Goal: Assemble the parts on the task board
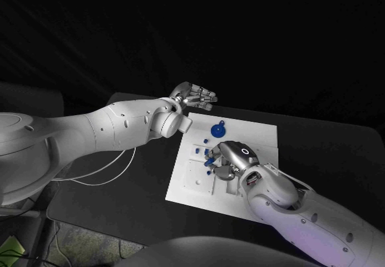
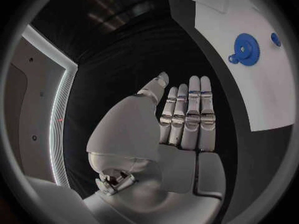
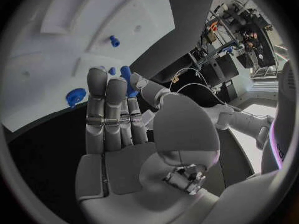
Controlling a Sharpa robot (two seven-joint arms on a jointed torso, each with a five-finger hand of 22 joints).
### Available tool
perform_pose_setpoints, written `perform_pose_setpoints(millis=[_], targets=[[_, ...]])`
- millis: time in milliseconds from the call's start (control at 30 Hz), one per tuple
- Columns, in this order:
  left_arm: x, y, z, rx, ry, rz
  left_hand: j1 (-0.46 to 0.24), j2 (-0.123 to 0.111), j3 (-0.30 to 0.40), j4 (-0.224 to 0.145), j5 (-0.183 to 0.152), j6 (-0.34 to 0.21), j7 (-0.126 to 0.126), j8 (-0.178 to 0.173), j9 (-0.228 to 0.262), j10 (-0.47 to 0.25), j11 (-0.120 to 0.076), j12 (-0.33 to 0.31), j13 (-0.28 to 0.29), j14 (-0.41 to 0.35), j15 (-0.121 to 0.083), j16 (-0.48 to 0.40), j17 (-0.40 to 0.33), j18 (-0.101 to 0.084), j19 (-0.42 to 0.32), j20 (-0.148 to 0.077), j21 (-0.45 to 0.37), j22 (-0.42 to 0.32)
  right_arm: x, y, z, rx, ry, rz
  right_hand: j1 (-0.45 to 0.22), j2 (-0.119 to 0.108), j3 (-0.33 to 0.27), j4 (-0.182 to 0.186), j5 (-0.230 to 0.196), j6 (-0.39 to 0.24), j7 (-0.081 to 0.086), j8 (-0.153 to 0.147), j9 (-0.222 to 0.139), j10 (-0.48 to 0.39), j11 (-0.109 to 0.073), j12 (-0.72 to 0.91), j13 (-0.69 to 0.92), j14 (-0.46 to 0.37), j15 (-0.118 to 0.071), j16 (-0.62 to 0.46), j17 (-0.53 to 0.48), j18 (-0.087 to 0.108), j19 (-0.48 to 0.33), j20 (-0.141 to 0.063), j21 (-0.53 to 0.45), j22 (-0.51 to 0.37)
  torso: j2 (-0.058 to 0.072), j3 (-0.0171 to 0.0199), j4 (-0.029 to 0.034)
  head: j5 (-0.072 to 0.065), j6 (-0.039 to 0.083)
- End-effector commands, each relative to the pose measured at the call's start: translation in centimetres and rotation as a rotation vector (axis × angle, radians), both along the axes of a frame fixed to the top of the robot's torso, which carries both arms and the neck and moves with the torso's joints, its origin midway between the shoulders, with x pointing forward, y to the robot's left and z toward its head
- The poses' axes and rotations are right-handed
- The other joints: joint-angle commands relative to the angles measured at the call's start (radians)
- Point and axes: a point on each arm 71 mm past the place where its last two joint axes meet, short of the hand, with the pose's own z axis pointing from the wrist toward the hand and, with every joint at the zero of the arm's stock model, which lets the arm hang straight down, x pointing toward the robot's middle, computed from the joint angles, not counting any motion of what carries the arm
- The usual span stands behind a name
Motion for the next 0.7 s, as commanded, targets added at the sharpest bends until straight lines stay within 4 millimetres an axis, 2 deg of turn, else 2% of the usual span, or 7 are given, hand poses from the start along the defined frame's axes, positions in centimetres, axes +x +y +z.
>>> perform_pose_setpoints(millis=[33,267,700], targets=[[0.0,-0.5,0.1,-0.013,0.0,-0.021,-0.001,0.007,-0.002,0.003,-0.005,-0.001,-0.001,0.0,0.001,-0.005,-0.002,0.005,-0.001,-0.006,0.0,-0.003,0.0,-0.02,0.005,0.003,0.006,-0.001,-0.7,1.0,-0.5,-0.038,-0.007,0.059,0.0,0.014,-0.002,-0.006,0.007,0.008,-0.002,0.003,0.005,0.027,-0.018,0.001,0.0,-0.002,-0.006,-0.006,0.001,0.02,0.037,-0.009,-0.006,0.002,-0.001,-0.0019,-0.0014,0.004,-0.002],[0.0,-0.8,0.1,-0.015,0.001,-0.028,-0.001,0.008,-0.001,0.003,-0.005,-0.001,-0.001,0.0,0.001,-0.005,-0.002,0.005,-0.001,-0.007,0.001,-0.003,0.0,-0.02,0.005,0.004,0.006,-0.004,-1.6,2.2,-1.7,-0.065,-0.01,0.094,-0.002,0.016,-0.002,-0.009,0.007,0.009,-0.002,0.003,0.004,0.027,-0.018,0.001,0.0,-0.001,-0.005,-0.007,0.002,0.02,0.038,-0.008,-0.005,0.004,0.001,-0.0001,0.001,0.013,-0.007],[0.0,-1.0,0.1,-0.016,0.002,-0.032,-0.001,0.008,-0.001,0.003,-0.005,-0.001,-0.001,0.0,0.001,-0.005,-0.002,0.005,-0.001,-0.007,0.001,-0.003,0.0,-0.02,0.005,0.004,0.006,-0.004,-2.0,2.7,-3.3,-0.129,-0.01,0.109,-0.006,0.018,0.0,-0.018,0.007,0.01,-0.002,0.003,0.005,0.029,-0.018,0.001,0.0,-0.001,-0.005,-0.008,0.002,0.02,0.038,-0.008,-0.003,0.011,0.0,0.0003,-0.0014,0.021,-0.014]])
